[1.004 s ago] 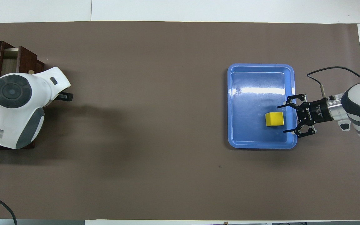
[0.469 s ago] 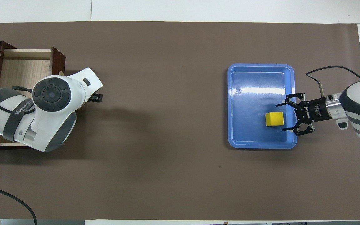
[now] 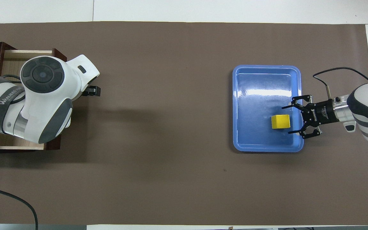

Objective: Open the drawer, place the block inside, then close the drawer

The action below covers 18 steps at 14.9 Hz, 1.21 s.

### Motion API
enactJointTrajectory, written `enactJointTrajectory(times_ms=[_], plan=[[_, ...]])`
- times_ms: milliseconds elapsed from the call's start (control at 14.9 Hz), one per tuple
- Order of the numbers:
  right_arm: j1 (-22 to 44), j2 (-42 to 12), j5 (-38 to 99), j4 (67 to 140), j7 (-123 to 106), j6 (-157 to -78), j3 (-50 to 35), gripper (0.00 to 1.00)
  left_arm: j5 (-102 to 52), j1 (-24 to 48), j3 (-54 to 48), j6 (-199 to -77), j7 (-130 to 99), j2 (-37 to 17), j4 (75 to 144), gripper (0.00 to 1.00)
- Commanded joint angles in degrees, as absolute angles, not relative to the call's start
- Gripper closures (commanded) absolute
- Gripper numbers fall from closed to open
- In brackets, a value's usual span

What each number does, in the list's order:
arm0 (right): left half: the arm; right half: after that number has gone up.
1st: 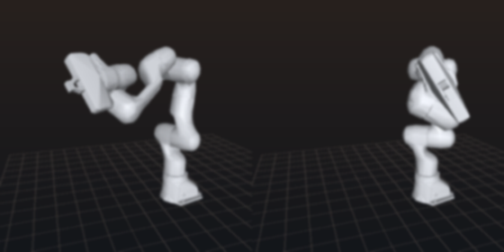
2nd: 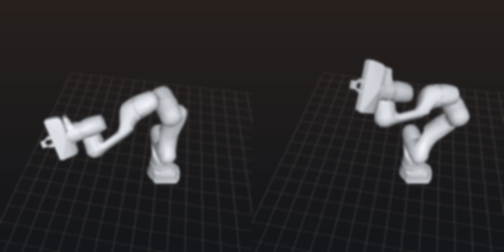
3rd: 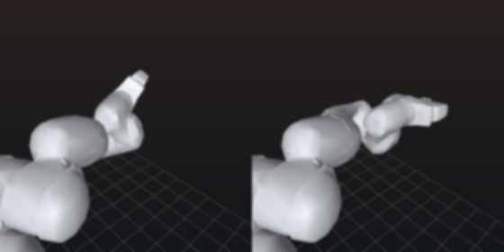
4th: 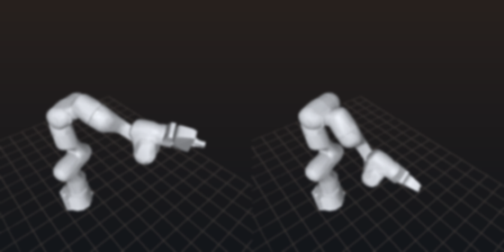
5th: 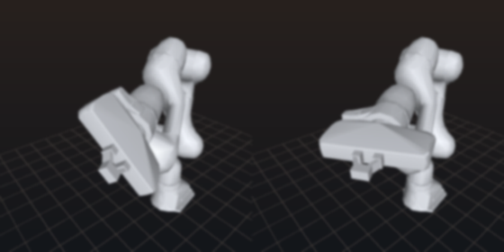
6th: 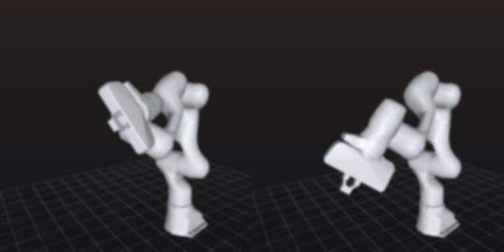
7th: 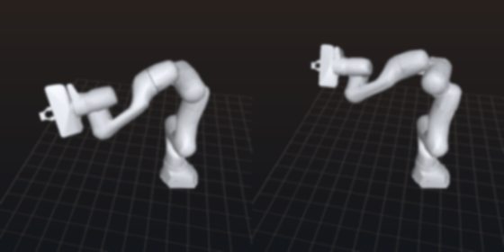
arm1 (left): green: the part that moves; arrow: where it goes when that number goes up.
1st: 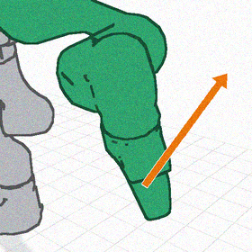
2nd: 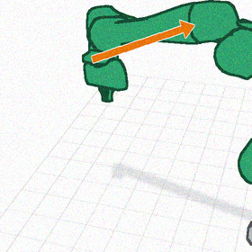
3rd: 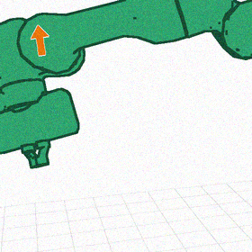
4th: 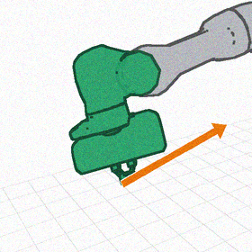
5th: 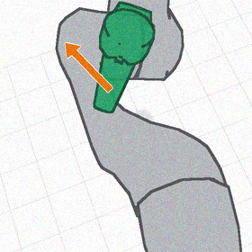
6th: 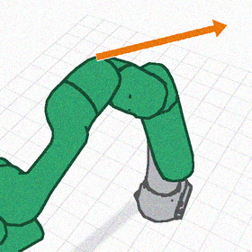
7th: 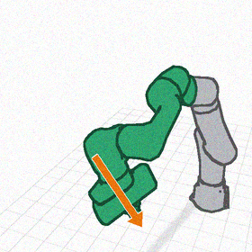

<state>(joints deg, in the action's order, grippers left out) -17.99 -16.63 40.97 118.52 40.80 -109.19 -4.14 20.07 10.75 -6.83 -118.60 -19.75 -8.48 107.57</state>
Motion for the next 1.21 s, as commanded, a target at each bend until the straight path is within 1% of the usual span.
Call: enactJointTrajectory(times_ms=[0,268,335,402,469,536,670,804,871,938,1138], plan=[[-18.63,-16.88,42.36,119.26,38.41,-111.18,-4.57,0.0,15.14,11.87,-5.98,-114.35,-20.65,-10.37,101.79,0.0],[-18.63,-16.79,42.45,119.79,37.62,-111.62,-4.66,0.01,11.09,10.55,-5.54,-109.26,-23.03,-9.67,96.87,0.0],[-18.63,-16.79,42.45,119.79,37.79,-111.53,-4.66,0.12,8.81,9.94,-5.45,-107.42,-23.81,-9.49,95.38,0.0],[-18.72,-16.79,42.45,119.71,38.05,-111.53,-4.66,0.39,7.48,9.93,-5.45,-105.23,-26.6,-9.41,93.53,0.0],[-18.72,-16.79,42.45,119.62,38.14,-111.36,-4.66,0.77,6.6,9.93,-5.54,-103.29,-30.98,-9.06,91.34,0.0],[-18.63,-16.79,42.54,118.92,38.93,-110.66,-4.75,1.0,0.94,10.28,-5.62,-100.84,-42.34,-6.7,90.88,0.0],[-17.94,-16.53,42.54,116.39,41.11,-108.91,-4.75,1.0,-1.14,11.07,-6.15,-97.4,-54.87,-5.1,91.75,0.0],[-16.27,-16.35,42.54,109.72,48.56,-104.0,-5.1,1.0,-1.41,15.19,-6.15,-97.91,-66.47,-4.49,92.81,0.0],[-14.26,-16.35,42.54,106.64,53.65,-101.97,-5.1,1.0,-1.41,16.6,-6.15,-98.0,-72.45,-4.31,93.25,0.0],[-11.8,-15.91,42.54,104.35,58.75,-101.52,-5.18,1.0,-1.41,17.83,-6.15,-98.09,-76.08,-3.78,93.86,0.0],[-2.93,-13.98,43.24,99.42,72.47,-102.65,-5.27,1.0,-1.49,21.7,-6.15,-101.06,-78.48,-2.2,97.1,0.0]])
